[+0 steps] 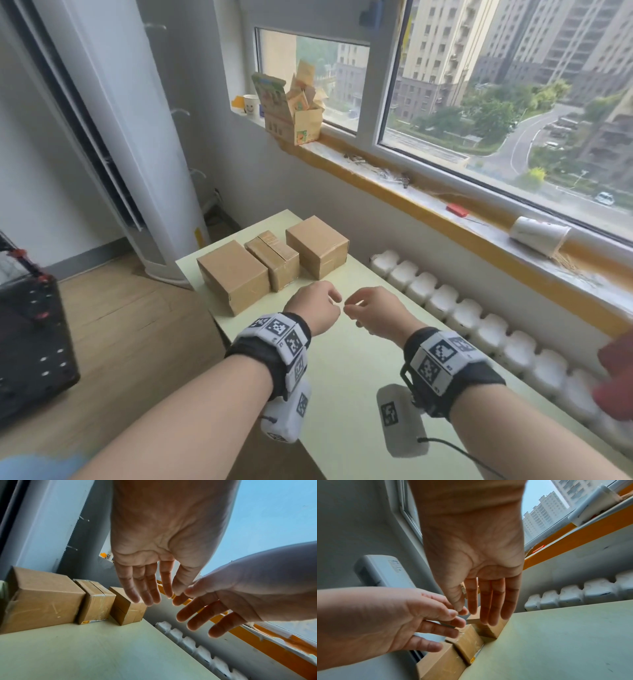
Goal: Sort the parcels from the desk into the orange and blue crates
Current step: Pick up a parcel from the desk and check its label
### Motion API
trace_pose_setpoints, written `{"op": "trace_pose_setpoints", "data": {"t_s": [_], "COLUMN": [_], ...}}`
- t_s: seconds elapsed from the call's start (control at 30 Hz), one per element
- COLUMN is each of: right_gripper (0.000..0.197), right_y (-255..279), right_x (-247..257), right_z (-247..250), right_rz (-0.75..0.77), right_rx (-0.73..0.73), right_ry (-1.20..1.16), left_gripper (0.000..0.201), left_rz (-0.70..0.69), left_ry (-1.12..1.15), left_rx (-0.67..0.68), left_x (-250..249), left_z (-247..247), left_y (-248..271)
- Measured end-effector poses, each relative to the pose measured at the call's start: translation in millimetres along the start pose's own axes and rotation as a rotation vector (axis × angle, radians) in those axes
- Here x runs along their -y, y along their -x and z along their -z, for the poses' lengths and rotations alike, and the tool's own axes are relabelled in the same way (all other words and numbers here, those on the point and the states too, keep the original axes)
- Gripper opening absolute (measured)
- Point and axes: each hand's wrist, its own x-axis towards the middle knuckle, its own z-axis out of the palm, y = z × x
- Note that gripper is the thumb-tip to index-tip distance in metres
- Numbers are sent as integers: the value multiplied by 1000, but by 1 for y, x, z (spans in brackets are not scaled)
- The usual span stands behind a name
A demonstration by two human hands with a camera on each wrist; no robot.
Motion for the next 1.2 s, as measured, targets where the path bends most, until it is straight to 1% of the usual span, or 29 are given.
{"op": "trace_pose_setpoints", "data": {"t_s": [0.17,0.3,0.4,0.53,0.73,0.83,0.97,1.07,1.2], "right_gripper": [19,21,25,30,39,49,70,87,102], "right_y": [-30,-59,-83,-117,-171,-193,-215,-226,-235], "right_x": [-13,-11,-4,10,35,39,36,32,26], "right_z": [-12,-5,-1,0,-1,-8,-20,-29,-37], "right_rz": [-99,-147,-179,-220,-250,-283,-309,-338,-360], "right_rx": [-2,-58,-107,-159,-213,-205,-173,-158,-110], "right_ry": [1,-25,-47,-20,-17,-27,3,11,62], "left_gripper": [23,18,14,17,22,27,32,41,54], "left_rz": [17,-8,-23,-102,-150,-141,-121,-92,-55], "left_ry": [-18,-27,-23,-40,-40,-67,-90,-91,-67], "left_rx": [34,28,21,24,60,62,85,109,131], "left_x": [17,20,22,23,30,36,45,53,61], "left_z": [9,24,36,56,81,85,85,82,78], "left_y": [-39,-77,-108,-149,-212,-241,-272,-289,-306]}}
